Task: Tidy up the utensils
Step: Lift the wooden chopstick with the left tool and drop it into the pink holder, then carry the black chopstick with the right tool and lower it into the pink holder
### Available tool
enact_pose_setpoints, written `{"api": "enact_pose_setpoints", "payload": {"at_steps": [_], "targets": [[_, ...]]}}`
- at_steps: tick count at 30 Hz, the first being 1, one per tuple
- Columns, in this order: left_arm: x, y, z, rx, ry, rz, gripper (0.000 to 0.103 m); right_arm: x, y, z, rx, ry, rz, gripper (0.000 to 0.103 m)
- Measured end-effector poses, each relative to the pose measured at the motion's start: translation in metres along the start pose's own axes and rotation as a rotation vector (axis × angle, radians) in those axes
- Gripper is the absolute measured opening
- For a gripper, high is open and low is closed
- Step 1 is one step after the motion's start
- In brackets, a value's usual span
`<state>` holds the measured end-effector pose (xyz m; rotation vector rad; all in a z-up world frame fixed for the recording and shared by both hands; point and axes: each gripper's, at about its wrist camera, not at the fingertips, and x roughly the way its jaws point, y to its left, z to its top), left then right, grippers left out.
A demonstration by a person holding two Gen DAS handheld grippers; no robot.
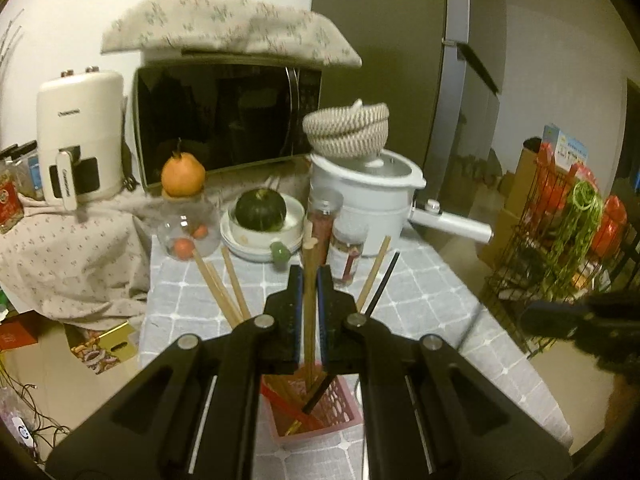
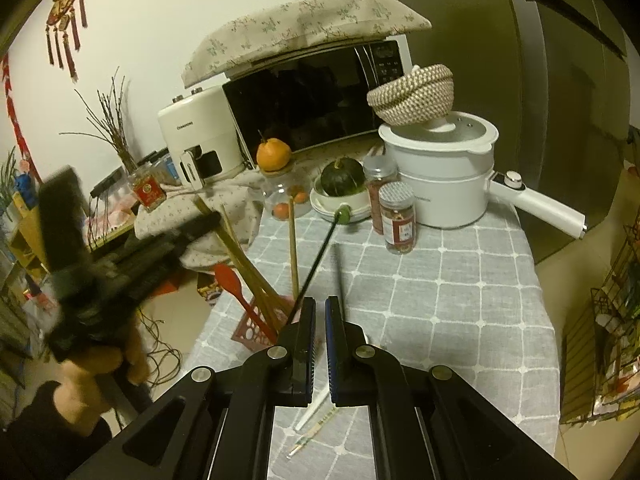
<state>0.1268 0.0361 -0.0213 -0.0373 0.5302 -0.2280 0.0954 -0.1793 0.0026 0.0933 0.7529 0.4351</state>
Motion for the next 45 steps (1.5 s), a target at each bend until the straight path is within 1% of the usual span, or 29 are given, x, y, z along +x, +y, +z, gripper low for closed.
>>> {"api": "enact_pose_setpoints", "payload": {"at_steps": [2, 6, 8, 9, 11, 12, 13, 15, 17, 20, 23, 26, 29, 31, 33, 35, 37, 39, 41, 42, 45], "targets": [[0.006, 0.0, -0.003, 0.002, 0.016, 0.0, 0.008, 0.0, 0.003, 0.003, -0.006, -0.006, 0.002, 0.005], [0.014, 0.002, -0.007, -0.008, 0.049, -0.011, 0.008, 0.007, -0.001, 0.007, 0.007, 0.011, 0.017, 0.005], [0.016, 0.004, -0.008, -0.023, 0.064, -0.025, 0.008, 0.012, -0.008, 0.01, 0.026, 0.023, -0.001, 0.008], [0.016, 0.005, -0.008, -0.029, 0.071, -0.03, 0.008, 0.016, -0.019, 0.012, 0.056, 0.028, -0.024, 0.011], [0.018, 0.008, -0.008, -0.044, 0.082, -0.038, 0.008, 0.025, -0.042, 0.015, 0.126, 0.055, -0.052, 0.034], [0.018, 0.008, -0.008, -0.05, 0.085, -0.044, 0.008, 0.032, -0.056, 0.016, 0.166, 0.068, -0.067, 0.038], [0.019, 0.009, -0.007, -0.056, 0.089, -0.046, 0.008, 0.039, -0.067, 0.016, 0.195, 0.08, -0.08, 0.039], [0.02, 0.01, -0.006, -0.064, 0.091, -0.054, 0.008, 0.058, -0.089, 0.016, 0.234, 0.115, -0.118, 0.039], [0.02, 0.009, -0.006, -0.062, 0.092, -0.062, 0.008, 0.079, -0.106, 0.013, 0.262, 0.152, -0.135, 0.039], [0.019, 0.004, -0.006, -0.037, 0.088, -0.062, 0.008, 0.113, -0.121, 0.008, 0.282, 0.211, -0.148, 0.039], [0.02, 0.002, -0.006, -0.03, 0.098, -0.057, 0.008, 0.158, -0.129, 0.008, 0.272, 0.264, -0.163, 0.039], [0.022, 0.005, -0.005, -0.045, 0.105, -0.062, 0.008, 0.196, -0.136, 0.006, 0.268, 0.305, -0.188, 0.039], [0.023, 0.011, -0.003, -0.079, 0.115, -0.082, 0.008, 0.23, -0.141, 0.003, 0.252, 0.341, -0.242, 0.038], [0.024, 0.013, -0.003, -0.09, 0.117, -0.088, 0.008, 0.245, -0.145, 0.002, 0.243, 0.353, -0.263, 0.035], [0.025, 0.013, -0.003, -0.088, 0.118, -0.091, 0.008, 0.258, -0.147, -0.001, 0.236, 0.369, -0.28, 0.026], [0.024, 0.012, -0.003, -0.086, 0.119, -0.094, 0.008, 0.262, -0.146, -0.002, 0.193, 0.361, -0.312, 0.008], [0.025, 0.012, -0.003, -0.082, 0.119, -0.09, 0.008, 0.263, -0.143, -0.004, 0.161, 0.368, -0.324, 0.007], [0.026, 0.013, -0.002, -0.088, 0.118, -0.085, 0.008, 0.257, -0.141, -0.006, 0.159, 0.363, -0.342, 0.006], [0.026, 0.014, -0.002, -0.093, 0.12, -0.086, 0.008, 0.241, -0.137, -0.007, 0.179, 0.33, -0.326, 0.005], [0.026, 0.014, -0.002, -0.092, 0.12, -0.083, 0.008, 0.226, -0.132, -0.007, 0.177, 0.292, -0.306, 0.005], [0.027, 0.016, -0.002, -0.098, 0.119, -0.073, 0.008, 0.187, -0.119, -0.006, 0.164, 0.217, -0.262, 0.005]]}}
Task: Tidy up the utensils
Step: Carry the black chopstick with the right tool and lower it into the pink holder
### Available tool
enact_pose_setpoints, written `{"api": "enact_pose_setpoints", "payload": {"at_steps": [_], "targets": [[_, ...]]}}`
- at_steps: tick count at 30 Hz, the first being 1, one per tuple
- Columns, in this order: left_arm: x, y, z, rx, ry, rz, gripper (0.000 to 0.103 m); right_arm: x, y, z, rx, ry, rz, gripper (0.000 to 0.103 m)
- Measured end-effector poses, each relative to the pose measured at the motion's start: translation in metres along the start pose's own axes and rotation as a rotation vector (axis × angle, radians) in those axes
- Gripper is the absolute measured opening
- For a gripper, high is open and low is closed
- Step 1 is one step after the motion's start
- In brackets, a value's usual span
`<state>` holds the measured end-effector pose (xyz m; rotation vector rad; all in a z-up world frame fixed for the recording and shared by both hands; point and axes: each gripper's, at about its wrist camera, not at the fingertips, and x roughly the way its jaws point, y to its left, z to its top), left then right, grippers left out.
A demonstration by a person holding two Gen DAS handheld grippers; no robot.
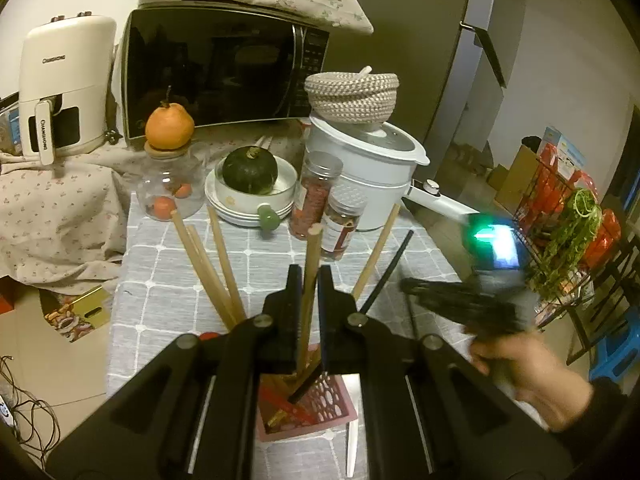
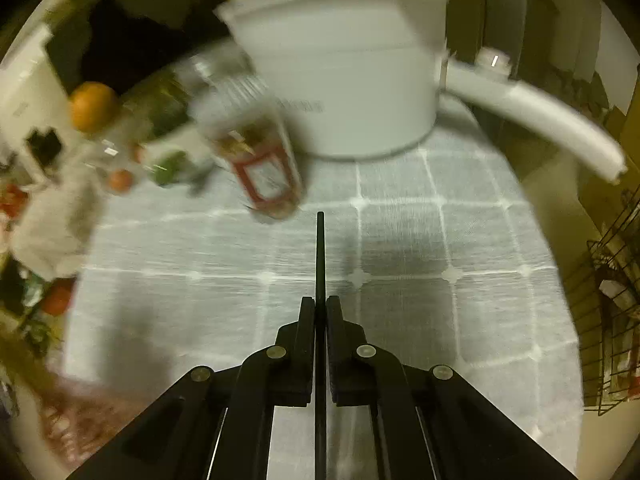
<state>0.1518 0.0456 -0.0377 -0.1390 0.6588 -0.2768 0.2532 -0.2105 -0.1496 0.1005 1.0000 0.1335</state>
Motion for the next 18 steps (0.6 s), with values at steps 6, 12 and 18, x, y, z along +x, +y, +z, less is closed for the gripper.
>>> {"api": "enact_pose_setpoints", "payload": {"at_steps": [6, 12, 18], "targets": [[-0.001, 0.004, 0.001, -0.016, -0.004, 0.017, 0.013, -0.09, 0.026, -0.014, -0.084, -0.137, 0.069, 0.005], [-0.013, 0.002, 0.0, -0.001, -0.02, 0.033, 0.035, -0.156, 0.055, -0.025, -0.125, -0.248, 0.119, 0.005], [-0.035, 0.0, -0.002, 0.011, -0.052, 0.03, 0.054, -0.208, 0.08, -0.025, -0.162, -0.316, 0.137, 0.005]]}}
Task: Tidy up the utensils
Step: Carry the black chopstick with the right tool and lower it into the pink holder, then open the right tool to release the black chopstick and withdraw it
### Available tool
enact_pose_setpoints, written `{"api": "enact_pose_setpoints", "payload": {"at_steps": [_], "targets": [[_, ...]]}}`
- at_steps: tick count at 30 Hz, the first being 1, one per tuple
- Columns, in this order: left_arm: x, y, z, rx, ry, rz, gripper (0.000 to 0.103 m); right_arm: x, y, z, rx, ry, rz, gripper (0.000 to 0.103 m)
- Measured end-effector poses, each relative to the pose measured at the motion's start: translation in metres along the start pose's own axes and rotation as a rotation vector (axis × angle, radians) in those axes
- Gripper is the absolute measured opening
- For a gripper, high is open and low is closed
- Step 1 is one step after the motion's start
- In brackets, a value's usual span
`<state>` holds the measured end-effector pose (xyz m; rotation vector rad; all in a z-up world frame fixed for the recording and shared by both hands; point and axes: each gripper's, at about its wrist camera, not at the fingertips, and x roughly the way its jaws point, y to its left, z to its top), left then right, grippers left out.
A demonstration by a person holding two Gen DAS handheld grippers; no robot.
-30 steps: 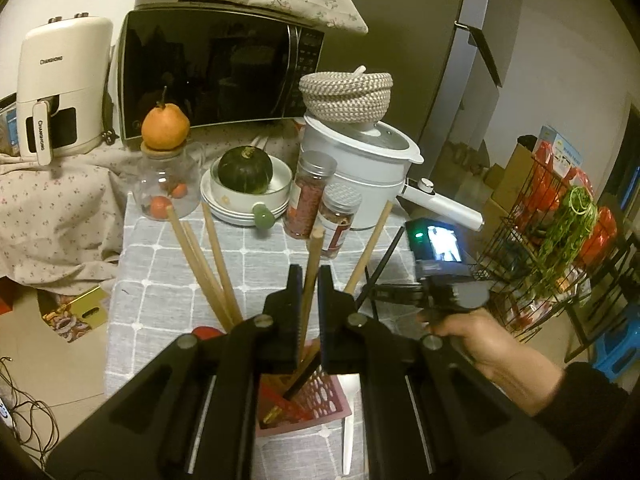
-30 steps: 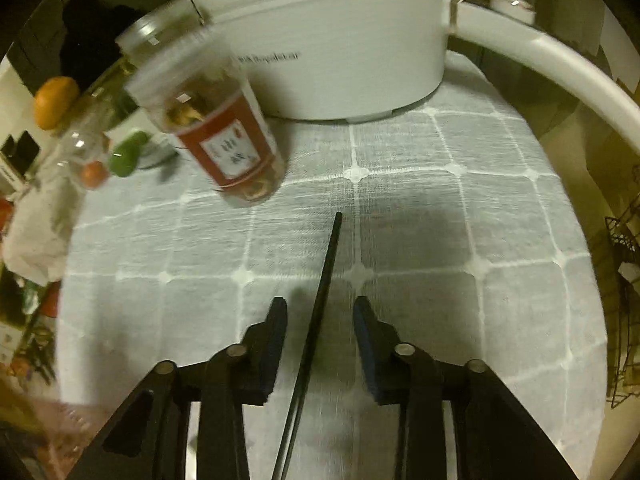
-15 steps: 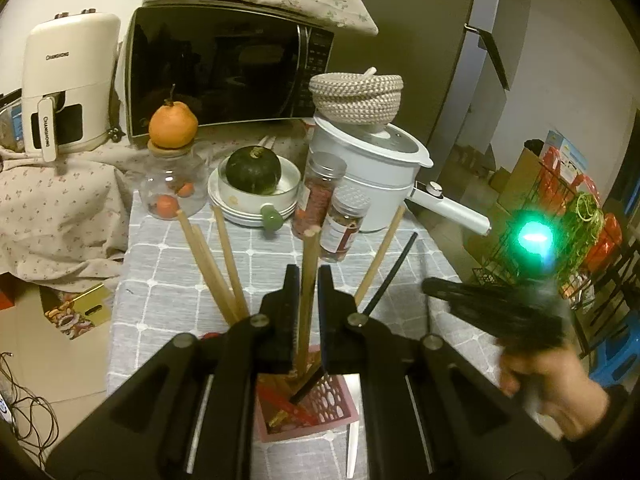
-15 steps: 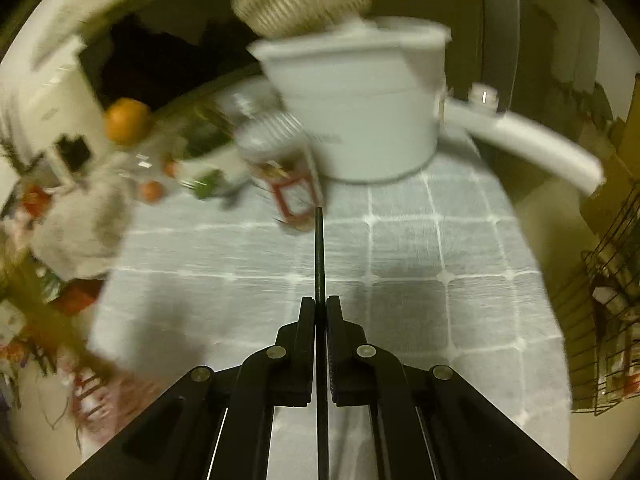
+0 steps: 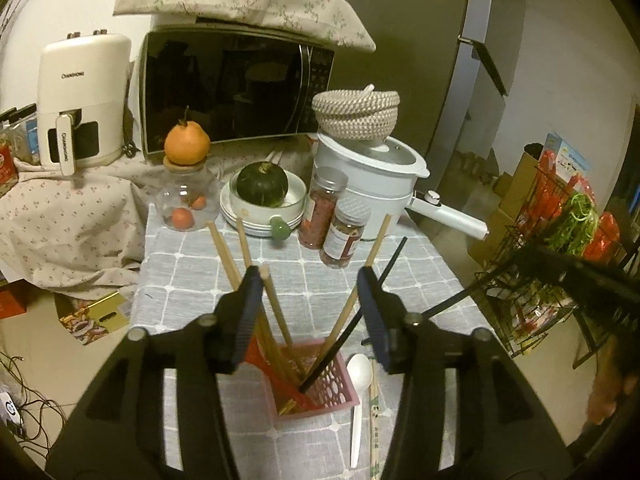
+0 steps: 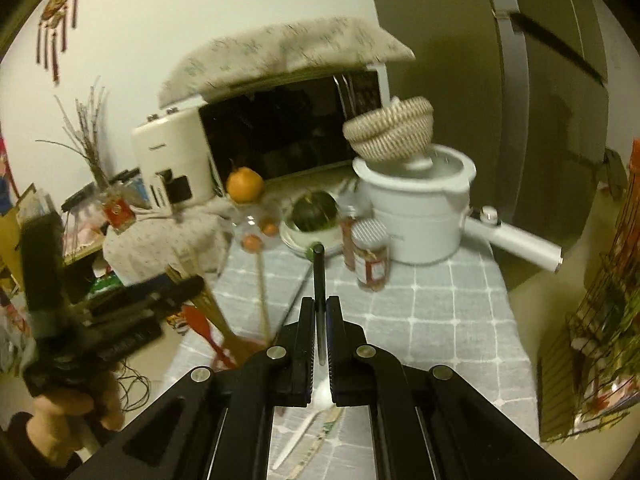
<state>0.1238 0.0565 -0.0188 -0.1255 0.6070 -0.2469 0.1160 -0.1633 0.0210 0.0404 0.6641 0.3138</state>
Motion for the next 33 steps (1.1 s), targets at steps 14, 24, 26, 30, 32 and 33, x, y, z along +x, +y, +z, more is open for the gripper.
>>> {"api": "enact_pose_setpoints", "payload": {"at_steps": [14, 24, 26, 30, 32, 33], "targets": [[-0.043, 0.027, -0.013, -0.031, 0.009, 0.048, 0.071, -0.041, 0.051, 0.036, -0.114, 0.011, -0.006, 0.005], [-0.049, 0.05, -0.02, -0.07, 0.062, 0.1, 0.075, -0.039, 0.079, 0.053, -0.103, -0.032, 0.025, 0.005], [-0.049, 0.053, -0.021, -0.073, 0.069, 0.11, 0.075, -0.032, 0.081, 0.054, -0.096, -0.027, 0.033, 0.005], [-0.049, 0.058, -0.022, -0.062, 0.074, 0.169, 0.075, -0.008, 0.087, 0.05, -0.064, 0.018, 0.067, 0.005], [-0.048, 0.061, -0.023, -0.065, 0.082, 0.18, 0.075, 0.0, 0.09, 0.047, -0.059, 0.03, 0.073, 0.005], [-0.048, 0.063, -0.023, -0.07, 0.085, 0.181, 0.075, 0.005, 0.092, 0.045, -0.059, 0.036, 0.077, 0.005]]}}
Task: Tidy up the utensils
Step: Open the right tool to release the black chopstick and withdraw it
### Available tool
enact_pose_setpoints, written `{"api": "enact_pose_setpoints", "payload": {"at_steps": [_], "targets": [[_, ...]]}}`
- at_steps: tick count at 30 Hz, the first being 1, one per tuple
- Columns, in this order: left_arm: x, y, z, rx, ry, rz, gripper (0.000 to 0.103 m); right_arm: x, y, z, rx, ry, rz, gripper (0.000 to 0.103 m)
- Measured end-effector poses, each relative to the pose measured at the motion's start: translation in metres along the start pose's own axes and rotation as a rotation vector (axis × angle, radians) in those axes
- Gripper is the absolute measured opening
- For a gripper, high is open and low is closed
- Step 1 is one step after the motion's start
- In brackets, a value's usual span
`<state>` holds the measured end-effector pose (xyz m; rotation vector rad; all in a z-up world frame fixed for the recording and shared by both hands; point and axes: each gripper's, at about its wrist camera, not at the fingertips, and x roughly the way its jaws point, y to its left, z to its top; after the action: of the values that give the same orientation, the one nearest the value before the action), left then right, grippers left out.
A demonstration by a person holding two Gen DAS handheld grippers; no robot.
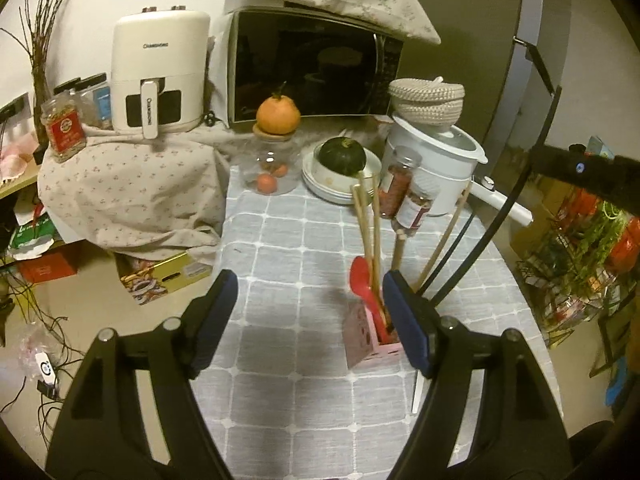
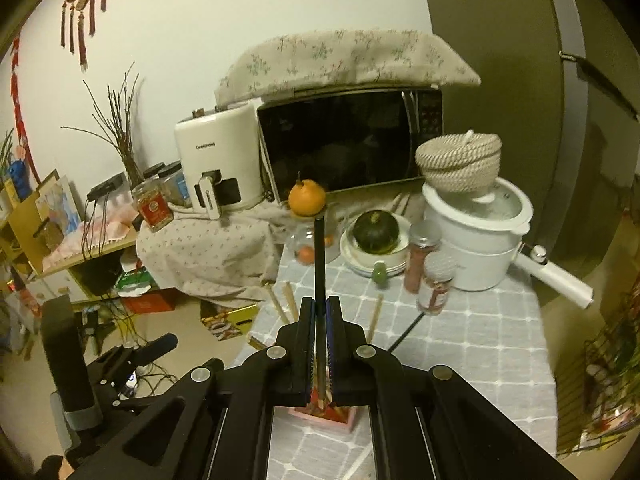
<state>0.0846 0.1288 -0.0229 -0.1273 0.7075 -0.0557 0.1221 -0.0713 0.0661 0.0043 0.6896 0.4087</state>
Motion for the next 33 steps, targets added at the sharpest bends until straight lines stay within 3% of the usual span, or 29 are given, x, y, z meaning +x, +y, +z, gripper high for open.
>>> {"api": "enact_pose_setpoints", "payload": {"at_steps": [18, 27, 30, 33], "targets": [[0.013, 0.001, -0.006, -0.01, 0.052, 0.018, 0.075, 0.073, -0.006, -0.025, 0.047, 0.122, 0.004, 0.005], [0.012, -0.004, -0.007, 0.009, 0.045, 0.014, 0.075, 0.078, -0.008, -0.025, 0.038, 0.128, 0.015, 0.006], [0.012, -0.006, -0.007, 0.017, 0.046, 0.014, 0.076, 0.075, -0.007, -0.023, 0.034, 0.123, 0.018, 0.01], [0.012, -0.008, -0.009, 0.022, 0.047, 0.014, 0.076, 0.067, -0.007, -0.022, 0.023, 0.102, 0.02, 0.02]]}}
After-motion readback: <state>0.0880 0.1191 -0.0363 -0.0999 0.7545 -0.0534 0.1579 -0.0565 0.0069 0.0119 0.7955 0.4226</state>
